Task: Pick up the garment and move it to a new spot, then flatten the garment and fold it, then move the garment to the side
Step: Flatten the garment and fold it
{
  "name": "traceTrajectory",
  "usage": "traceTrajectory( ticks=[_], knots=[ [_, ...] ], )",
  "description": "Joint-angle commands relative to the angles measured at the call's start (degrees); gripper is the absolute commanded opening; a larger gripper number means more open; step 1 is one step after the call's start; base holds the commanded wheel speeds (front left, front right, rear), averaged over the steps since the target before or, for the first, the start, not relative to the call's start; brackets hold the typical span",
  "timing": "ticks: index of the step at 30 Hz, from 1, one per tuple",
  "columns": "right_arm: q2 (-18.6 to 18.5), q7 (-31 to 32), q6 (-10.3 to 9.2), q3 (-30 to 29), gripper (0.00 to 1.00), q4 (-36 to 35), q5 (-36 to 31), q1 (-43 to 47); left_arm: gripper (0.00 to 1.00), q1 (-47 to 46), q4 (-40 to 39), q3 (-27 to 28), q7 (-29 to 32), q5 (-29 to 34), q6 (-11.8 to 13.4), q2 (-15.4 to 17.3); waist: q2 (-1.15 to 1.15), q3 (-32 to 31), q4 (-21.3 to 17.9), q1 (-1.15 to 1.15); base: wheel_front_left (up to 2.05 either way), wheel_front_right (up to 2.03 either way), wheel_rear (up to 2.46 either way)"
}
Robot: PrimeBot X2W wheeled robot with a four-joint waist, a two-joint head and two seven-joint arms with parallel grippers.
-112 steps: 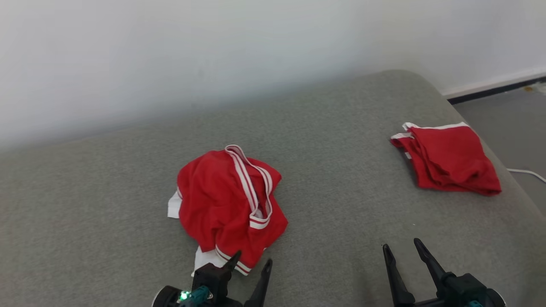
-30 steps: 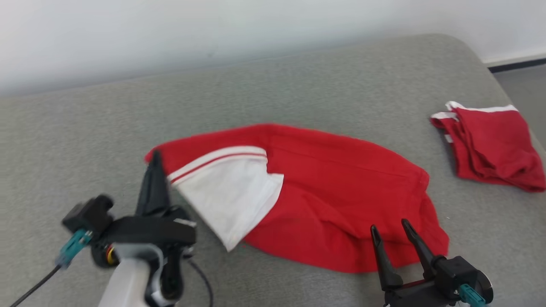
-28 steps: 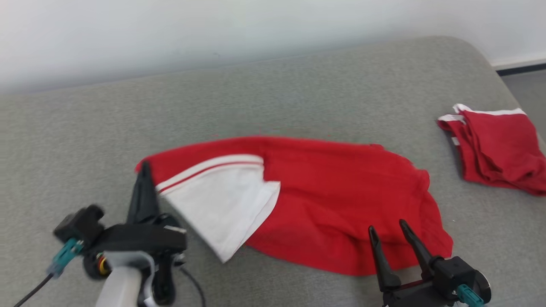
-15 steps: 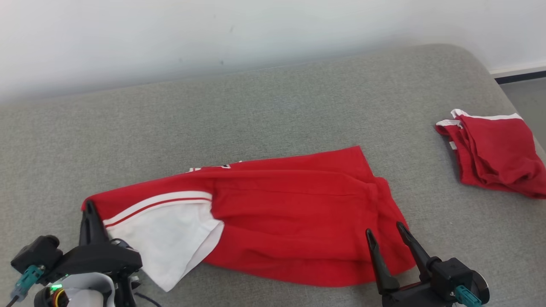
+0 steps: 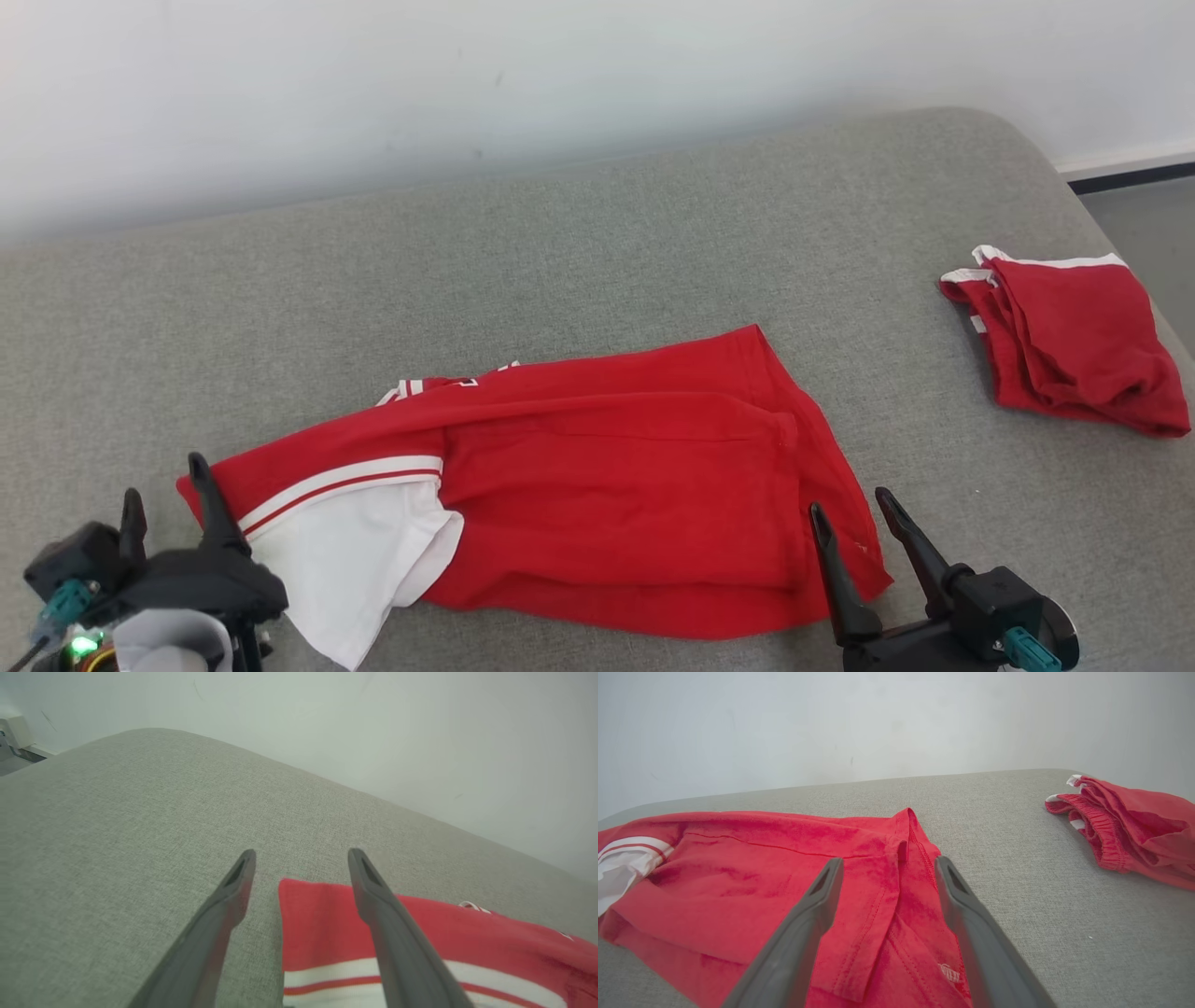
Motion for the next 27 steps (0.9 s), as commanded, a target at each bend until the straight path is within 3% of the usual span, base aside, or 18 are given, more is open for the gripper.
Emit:
traceTrajectory(
  ticks=[1,5,17,27],
  knots=[
    [-0.04,0.01,-0.15,-0.18,1.00,0.01,0.18,0.72,1.00,1.45,-0.47,0.02,-0.16,1.15,-0.29,0.43,0.00,-0.42,0.34,0.00,0.00,0.00,0.00],
    [0.01,0.01,-0.15,-1.02,1.00,-0.26,0.05,1.21,1.00,5.09,-5.09,0.35,-0.17,3.81,-1.10,0.57,0.00,-1.13,1.25,0.00,0.00,0.00,0.00],
    [-0.49,0.01,-0.15,-4.72,1.00,-1.40,-0.97,2.48,1.00,23.69,-31.39,2.74,-0.17,10.52,-5.88,-3.57,0.00,-2.91,5.71,0.00,0.00,0.00,0.00],
    [0.23,1.42,-0.15,-6.79,1.00,-0.52,-0.39,4.07,1.00,30.27,-35.84,-0.49,-0.17,13.62,-8.94,-3.85,0.00,-5.46,7.82,0.00,0.00,0.00,0.00]
  ],
)
